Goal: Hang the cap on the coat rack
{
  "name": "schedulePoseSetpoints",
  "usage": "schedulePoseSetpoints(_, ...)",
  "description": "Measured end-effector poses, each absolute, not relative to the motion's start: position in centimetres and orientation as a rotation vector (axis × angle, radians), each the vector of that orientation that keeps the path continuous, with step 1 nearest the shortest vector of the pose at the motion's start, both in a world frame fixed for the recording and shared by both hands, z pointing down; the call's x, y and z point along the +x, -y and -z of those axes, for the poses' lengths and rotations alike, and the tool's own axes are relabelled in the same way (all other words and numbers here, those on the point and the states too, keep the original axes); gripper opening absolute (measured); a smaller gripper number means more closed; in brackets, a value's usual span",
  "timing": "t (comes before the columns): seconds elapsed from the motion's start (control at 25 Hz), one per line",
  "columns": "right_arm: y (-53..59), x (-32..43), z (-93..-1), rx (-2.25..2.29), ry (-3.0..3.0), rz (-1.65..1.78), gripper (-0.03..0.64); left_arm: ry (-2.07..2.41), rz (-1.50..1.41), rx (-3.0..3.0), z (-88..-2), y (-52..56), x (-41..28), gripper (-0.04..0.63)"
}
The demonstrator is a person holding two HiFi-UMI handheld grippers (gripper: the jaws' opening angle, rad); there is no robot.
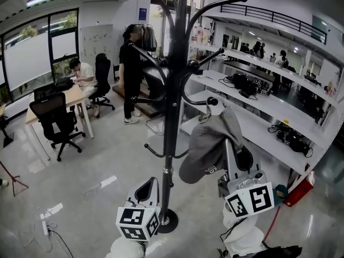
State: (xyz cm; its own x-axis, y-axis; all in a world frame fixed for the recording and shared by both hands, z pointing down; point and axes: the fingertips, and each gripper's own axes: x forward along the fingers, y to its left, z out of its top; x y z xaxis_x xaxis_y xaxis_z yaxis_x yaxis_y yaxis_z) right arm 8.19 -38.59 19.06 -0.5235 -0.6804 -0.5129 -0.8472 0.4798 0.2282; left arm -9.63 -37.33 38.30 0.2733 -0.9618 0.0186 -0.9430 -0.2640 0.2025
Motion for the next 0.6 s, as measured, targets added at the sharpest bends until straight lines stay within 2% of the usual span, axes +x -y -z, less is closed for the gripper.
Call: schedulePoseSetpoints(0.6, 42.3, 8.8, -20.7, -1.29, -2.367, -0.5, 0.044, 1.853, 0.145, 2.277, -39.5, 36.7, -11.7, 0.0)
